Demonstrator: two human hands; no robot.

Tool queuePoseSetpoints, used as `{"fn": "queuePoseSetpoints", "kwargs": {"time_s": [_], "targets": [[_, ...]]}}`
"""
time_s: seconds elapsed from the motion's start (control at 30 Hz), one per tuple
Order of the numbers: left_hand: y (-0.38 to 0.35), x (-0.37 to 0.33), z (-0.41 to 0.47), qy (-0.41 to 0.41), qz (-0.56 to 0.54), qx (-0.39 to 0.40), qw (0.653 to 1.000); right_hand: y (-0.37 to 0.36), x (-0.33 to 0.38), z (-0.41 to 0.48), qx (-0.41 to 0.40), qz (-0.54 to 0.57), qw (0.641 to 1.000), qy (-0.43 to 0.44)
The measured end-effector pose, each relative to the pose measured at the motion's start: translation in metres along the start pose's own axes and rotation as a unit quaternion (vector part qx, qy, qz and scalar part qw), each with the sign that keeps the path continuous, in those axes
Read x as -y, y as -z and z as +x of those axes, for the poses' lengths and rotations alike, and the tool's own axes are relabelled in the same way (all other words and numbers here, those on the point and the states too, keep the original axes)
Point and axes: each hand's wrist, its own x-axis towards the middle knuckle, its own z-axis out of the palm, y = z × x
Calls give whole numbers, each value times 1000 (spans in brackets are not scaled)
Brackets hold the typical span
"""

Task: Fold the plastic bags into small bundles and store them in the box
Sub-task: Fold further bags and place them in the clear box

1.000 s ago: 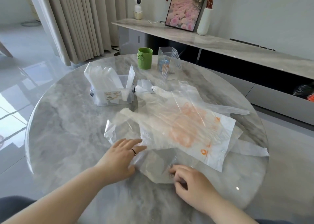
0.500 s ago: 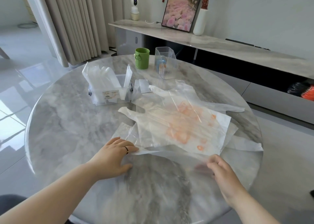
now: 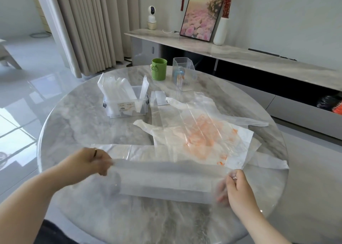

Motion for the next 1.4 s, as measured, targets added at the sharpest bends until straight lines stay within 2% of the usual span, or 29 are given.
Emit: {"fn": "queuePoseSetpoints", "kwargs": {"time_s": [0.1, 0.17, 0.27, 0.33, 0.4, 0.47, 0.5, 0.57, 0.63, 0.73, 0.83, 1.03, 1.23, 1.4], "targets": [[2, 2, 11, 42, -60, -149, 986, -7, 5, 6, -19, -36, 999, 10], [2, -2, 18, 69, -59, -239, 967, -11, 8, 11, -20, -62, 998, 27], [-3, -4, 22, 63, 94, -323, 940, -16, 13, 20, -21, -115, 992, 44], [-18, -9, 23, -30, 156, -354, 922, -19, 17, 28, -25, -125, 991, 40], [-44, -15, 23, -164, 199, -316, 913, -22, 21, 36, -12, -138, 990, 29], [-75, -14, 23, -275, 287, -229, 888, -26, 24, 45, 13, -176, 984, 20], [-89, -14, 25, -301, 336, -181, 874, -27, 26, 49, 24, -208, 978, 19], [-109, -13, 27, -294, 396, -104, 864, -30, 31, 55, 37, -272, 961, 28], [-120, -8, 33, -268, 410, -65, 870, -34, 35, 60, 45, -280, 958, 41], [-123, -3, 44, -226, 416, -29, 881, -37, 38, 63, 54, -219, 974, 16], [-121, 3, 54, -216, 450, -4, 866, -39, 33, 65, 50, -176, 983, -10], [-122, 9, 64, -215, 467, -46, 857, -40, 32, 61, 37, -236, 971, -6], [-121, 15, 63, -238, 463, -28, 853, -38, 33, 54, 44, -219, 975, -9], [-120, 12, 65, -250, 472, -19, 845, -37, 33, 53, 47, -280, 959, -14]]}}
